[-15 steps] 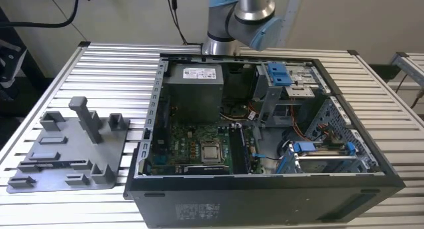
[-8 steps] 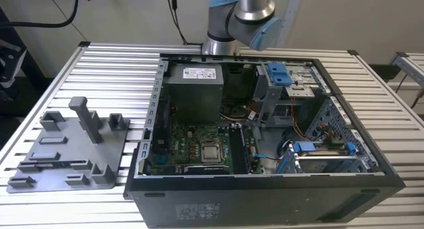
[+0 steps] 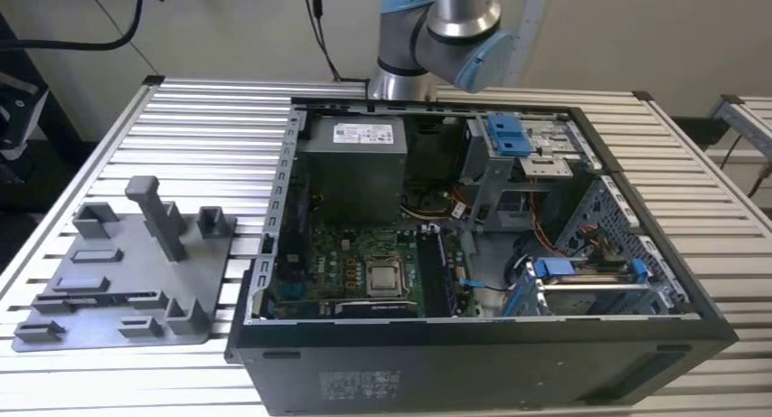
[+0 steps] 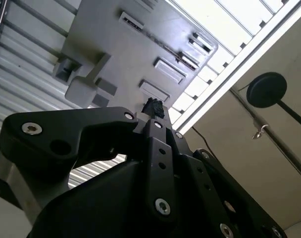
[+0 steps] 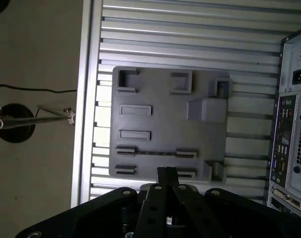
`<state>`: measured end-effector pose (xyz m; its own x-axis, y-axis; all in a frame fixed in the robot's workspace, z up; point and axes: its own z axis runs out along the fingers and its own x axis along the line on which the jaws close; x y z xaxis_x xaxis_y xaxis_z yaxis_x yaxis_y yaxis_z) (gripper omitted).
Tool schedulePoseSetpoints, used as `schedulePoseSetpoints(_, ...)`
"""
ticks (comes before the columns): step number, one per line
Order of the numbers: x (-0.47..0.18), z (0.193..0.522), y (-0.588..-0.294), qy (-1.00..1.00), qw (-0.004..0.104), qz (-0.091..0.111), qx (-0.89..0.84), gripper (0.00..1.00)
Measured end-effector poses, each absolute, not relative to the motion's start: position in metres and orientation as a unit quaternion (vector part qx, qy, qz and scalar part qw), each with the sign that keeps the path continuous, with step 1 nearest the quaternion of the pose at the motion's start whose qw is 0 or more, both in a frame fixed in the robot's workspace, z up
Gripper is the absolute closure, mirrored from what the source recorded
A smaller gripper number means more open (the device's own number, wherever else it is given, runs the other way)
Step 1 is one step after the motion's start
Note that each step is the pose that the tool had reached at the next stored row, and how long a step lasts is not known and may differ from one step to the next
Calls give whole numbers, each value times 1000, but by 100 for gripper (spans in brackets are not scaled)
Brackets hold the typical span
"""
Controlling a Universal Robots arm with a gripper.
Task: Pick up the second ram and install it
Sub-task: 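Pick up the second ram and move it above second insertion slot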
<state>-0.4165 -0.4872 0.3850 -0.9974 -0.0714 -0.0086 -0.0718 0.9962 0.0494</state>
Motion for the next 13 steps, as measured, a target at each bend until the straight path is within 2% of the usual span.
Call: schedulePoseSetpoints(13,-417,385,-487,989,1,25,-148,89)
